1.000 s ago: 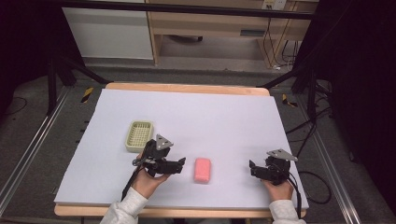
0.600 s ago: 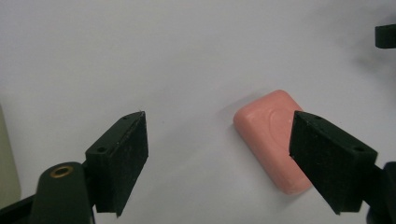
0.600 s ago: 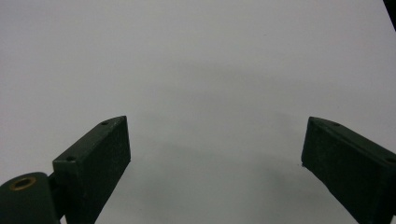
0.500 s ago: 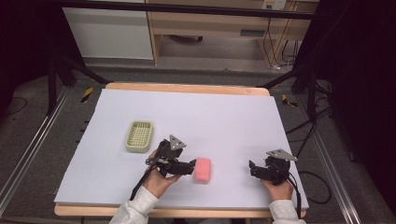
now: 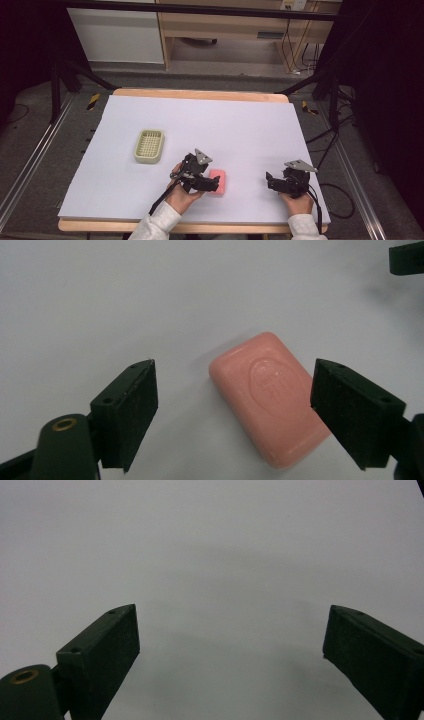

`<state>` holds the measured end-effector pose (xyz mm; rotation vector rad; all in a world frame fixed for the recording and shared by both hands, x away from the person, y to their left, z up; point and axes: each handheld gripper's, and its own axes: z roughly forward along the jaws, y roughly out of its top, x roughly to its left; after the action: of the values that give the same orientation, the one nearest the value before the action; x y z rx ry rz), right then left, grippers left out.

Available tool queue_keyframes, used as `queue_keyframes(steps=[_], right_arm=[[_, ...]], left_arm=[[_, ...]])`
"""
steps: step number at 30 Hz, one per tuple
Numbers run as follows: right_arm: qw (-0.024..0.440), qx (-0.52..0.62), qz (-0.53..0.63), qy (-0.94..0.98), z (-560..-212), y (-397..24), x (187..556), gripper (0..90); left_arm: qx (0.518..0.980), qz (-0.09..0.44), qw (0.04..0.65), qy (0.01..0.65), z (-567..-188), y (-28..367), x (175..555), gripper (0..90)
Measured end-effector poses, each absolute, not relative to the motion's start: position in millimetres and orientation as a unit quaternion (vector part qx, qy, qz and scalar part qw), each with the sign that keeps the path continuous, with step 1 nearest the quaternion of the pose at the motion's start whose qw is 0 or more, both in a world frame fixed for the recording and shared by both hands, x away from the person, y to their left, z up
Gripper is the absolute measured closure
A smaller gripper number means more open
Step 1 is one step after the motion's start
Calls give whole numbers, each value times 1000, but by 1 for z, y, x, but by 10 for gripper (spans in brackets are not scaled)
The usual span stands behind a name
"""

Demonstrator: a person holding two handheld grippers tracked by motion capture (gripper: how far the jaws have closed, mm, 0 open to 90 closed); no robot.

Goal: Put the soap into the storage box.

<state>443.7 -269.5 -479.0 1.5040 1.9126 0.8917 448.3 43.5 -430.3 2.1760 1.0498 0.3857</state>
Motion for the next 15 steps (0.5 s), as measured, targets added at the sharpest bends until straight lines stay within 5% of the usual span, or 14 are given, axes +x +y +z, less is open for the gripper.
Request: queue_keyframes(steps=[15], right_arm=[[271,556,330,713,-479,-270,444,82]], left_arm=[[838,140,326,415,-447,22,449,162]])
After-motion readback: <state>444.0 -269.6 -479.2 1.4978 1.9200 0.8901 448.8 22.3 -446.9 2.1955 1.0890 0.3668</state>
